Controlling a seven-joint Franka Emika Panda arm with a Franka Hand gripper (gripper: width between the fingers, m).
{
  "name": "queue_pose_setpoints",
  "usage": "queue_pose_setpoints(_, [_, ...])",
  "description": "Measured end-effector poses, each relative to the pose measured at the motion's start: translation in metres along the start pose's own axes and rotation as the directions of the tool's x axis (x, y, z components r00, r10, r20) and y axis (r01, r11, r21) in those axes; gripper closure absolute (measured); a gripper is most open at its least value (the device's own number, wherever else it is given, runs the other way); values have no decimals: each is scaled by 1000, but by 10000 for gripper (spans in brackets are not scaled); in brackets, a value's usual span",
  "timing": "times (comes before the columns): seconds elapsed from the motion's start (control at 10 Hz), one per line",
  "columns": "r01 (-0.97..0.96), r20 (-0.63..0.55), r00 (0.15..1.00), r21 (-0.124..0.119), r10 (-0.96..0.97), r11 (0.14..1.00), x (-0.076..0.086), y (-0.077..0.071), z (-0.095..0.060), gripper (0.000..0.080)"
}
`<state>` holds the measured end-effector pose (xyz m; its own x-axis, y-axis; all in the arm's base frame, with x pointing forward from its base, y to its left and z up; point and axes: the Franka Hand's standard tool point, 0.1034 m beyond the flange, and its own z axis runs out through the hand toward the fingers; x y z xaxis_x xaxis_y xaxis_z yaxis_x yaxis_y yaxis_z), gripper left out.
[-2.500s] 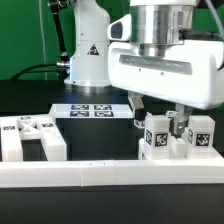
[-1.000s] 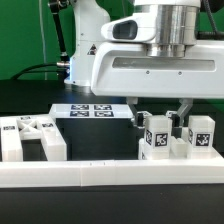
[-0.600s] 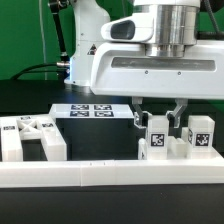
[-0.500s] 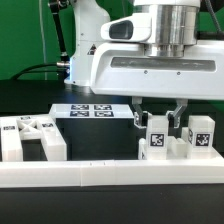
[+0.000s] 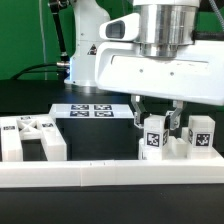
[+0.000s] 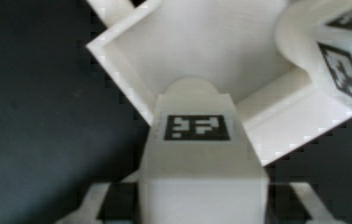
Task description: Assemble chair
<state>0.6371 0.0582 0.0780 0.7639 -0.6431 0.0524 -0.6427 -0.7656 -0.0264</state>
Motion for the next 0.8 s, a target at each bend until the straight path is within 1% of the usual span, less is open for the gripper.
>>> queue_pose_setpoints(0.1, [-37, 0, 999, 1, 37, 999, 0, 0, 0, 509])
queue_pose_setpoints(0.2, [-158, 5, 987, 0, 158, 987, 0, 0, 0, 509])
queue_pose_setpoints(0.4, [-366, 15, 931, -5, 366, 931, -1, 1, 0, 509])
queue_pose_setpoints(0.5, [-439, 21, 898, -5, 439, 898, -1, 1, 0, 509])
queue_pose_setpoints(0.6, [-538, 36, 842, -3, 538, 843, -1, 1, 0, 509])
queue_pose_setpoints(0.7, [-604, 36, 796, -6, 604, 797, -2, 1, 0, 508])
queue_pose_setpoints(0.8, [-684, 34, 729, -10, 684, 729, -3, 0, 0, 508])
